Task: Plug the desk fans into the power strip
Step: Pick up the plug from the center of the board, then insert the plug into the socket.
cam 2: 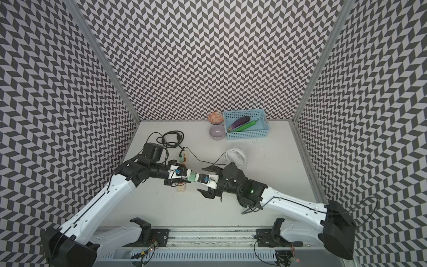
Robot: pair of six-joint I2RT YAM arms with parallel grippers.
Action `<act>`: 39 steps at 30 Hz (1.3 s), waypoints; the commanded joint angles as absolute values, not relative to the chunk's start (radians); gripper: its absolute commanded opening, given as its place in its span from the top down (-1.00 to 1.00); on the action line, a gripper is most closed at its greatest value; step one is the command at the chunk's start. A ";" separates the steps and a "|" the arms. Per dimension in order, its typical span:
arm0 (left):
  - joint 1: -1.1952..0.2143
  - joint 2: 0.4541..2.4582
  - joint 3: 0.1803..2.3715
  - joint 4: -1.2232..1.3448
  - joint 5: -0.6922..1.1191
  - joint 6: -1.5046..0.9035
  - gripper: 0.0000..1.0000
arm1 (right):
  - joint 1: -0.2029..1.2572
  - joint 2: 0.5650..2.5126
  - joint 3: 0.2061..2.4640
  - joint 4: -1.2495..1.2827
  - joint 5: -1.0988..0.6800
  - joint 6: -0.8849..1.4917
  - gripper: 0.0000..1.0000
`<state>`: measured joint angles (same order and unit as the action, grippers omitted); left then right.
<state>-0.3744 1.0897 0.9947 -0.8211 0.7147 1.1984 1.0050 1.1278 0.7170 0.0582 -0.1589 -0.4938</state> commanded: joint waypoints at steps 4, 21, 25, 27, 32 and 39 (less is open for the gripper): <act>-0.318 1.062 0.959 -0.779 0.623 1.175 0.95 | 0.935 0.969 0.614 0.076 -0.068 -0.509 -1.00; -0.230 1.134 0.936 -0.777 0.419 1.234 1.00 | 0.742 0.764 0.452 0.094 0.029 -0.418 -0.99; -0.214 1.191 0.950 -0.776 0.377 1.238 1.00 | 0.736 0.762 0.446 0.103 0.035 -0.416 -0.99; -0.212 1.209 0.950 -0.759 0.353 1.230 1.00 | 0.736 0.762 0.442 0.113 0.031 -0.413 -0.99; -0.211 1.237 0.939 -0.718 0.311 1.229 1.00 | 0.735 0.764 0.436 0.126 0.020 -0.410 -0.99; -0.211 1.324 0.975 -0.747 0.262 1.243 1.00 | 0.733 0.771 0.435 0.129 0.010 -0.407 -0.99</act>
<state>-0.2153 1.2976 0.9333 -0.7429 0.2840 1.2266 0.7410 0.7776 0.4419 0.0624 0.0147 -0.4217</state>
